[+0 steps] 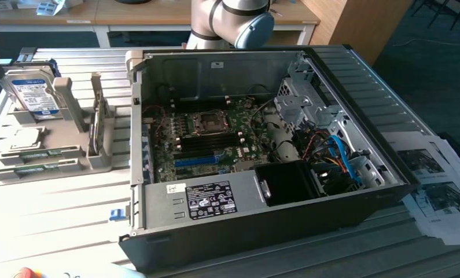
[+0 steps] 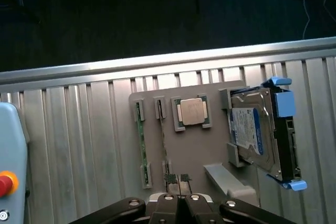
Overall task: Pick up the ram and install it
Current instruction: 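Pick up the ram and move it above insertion slot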
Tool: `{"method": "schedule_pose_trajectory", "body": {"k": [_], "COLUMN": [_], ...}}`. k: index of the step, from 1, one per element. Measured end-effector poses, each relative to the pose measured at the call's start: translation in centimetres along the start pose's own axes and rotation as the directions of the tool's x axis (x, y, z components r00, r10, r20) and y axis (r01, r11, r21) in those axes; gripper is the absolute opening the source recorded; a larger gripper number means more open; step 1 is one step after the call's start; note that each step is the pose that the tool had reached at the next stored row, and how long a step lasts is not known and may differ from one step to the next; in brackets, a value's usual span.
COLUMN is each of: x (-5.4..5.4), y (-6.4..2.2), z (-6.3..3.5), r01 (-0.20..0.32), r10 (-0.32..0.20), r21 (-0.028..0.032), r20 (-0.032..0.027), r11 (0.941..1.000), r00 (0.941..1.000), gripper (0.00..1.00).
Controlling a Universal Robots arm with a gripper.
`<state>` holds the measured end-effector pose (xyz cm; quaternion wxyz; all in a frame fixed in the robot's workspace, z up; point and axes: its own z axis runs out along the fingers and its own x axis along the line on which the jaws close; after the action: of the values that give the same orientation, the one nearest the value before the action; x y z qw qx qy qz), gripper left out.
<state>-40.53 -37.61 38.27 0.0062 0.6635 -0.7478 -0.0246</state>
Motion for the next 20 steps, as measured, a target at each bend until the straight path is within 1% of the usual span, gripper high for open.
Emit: {"method": "schedule_pose_trajectory", "body": {"k": [2, 4, 7, 9, 11, 16, 17, 20], "x": [0.00, 0.00, 0.00, 0.00, 0.00, 0.00, 0.00, 0.00], "y": [0.00, 0.00, 0.00, 0.00, 0.00, 0.00, 0.00, 0.00], "z": [0.00, 0.01, 0.01, 0.02, 0.03, 0.03, 0.03, 0.03], "r01": [0.036, 0.071, 0.127, 0.162, 0.197, 0.283, 0.293, 0.296], "r10": [-0.036, -0.071, -0.127, -0.162, -0.197, -0.283, -0.293, -0.296], "r21": [-0.0008, -0.0017, -0.0033, -0.0043, -0.0054, -0.0083, -0.0087, -0.0089], "r20": [-0.0016, -0.0032, -0.0056, -0.0070, -0.0084, -0.0118, -0.0122, -0.0124], "r11": [0.9994, 0.9975, 0.9920, 0.9868, 0.9803, 0.9592, 0.9560, 0.9552], "r00": [0.9994, 0.9975, 0.9919, 0.9868, 0.9803, 0.9592, 0.9559, 0.9552], "gripper": [0.10, 0.10, 0.10, 0.10, 0.10, 0.10, 0.10, 0.10]}}
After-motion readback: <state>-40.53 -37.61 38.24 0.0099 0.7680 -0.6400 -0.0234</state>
